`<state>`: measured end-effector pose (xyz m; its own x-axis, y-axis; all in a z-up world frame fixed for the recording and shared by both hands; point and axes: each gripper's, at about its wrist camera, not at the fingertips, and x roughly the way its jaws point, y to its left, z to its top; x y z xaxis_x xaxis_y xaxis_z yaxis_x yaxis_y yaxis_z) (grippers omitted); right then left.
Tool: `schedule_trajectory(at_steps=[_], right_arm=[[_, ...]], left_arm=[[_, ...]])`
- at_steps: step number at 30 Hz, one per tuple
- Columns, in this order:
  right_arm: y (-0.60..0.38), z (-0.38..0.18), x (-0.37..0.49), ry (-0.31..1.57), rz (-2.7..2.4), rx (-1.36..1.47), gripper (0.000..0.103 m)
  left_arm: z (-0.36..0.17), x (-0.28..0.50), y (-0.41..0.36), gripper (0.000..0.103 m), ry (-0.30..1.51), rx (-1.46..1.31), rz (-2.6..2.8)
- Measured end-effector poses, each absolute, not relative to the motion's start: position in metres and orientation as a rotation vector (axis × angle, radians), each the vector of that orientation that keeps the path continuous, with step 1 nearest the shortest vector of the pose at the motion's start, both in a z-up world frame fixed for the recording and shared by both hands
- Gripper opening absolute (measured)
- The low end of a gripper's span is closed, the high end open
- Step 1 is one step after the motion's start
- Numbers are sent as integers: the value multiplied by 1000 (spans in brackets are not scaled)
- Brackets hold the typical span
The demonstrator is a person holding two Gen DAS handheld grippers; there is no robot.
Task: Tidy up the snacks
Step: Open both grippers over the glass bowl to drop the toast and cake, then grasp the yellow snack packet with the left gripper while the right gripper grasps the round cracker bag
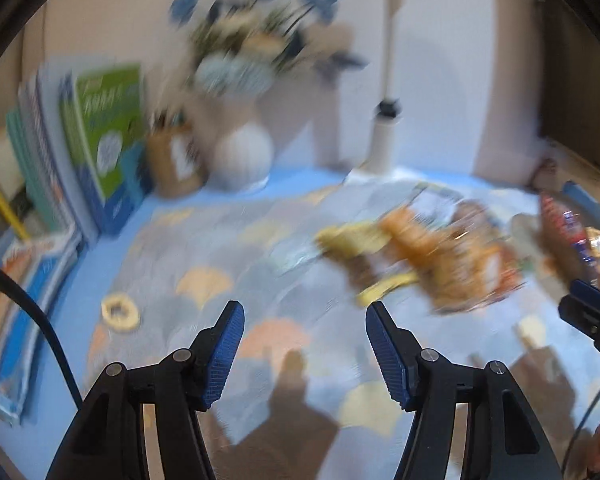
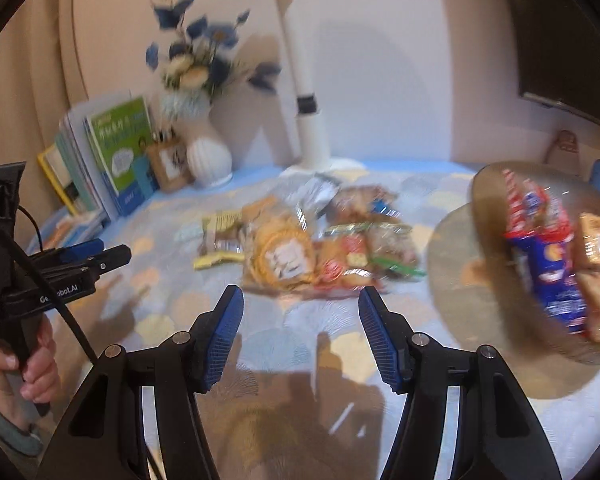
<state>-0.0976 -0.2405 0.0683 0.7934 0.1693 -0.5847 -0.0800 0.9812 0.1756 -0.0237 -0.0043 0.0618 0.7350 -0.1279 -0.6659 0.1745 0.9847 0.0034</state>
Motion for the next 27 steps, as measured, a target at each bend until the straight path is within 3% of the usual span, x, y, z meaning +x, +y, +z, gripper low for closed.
schedule_trajectory(at_steps=[5,8,27], right_arm=[[-232,49,-88,697,113,106,60],[-234,47,-88,697,104,117,77],[-233,38,-80,755,50,99,82]], left_arm=[[32,-8,14,61,814,-21,-181],[34,-9,17,62,792,-50,-198],[31,-15,5,67,782,35,-173]])
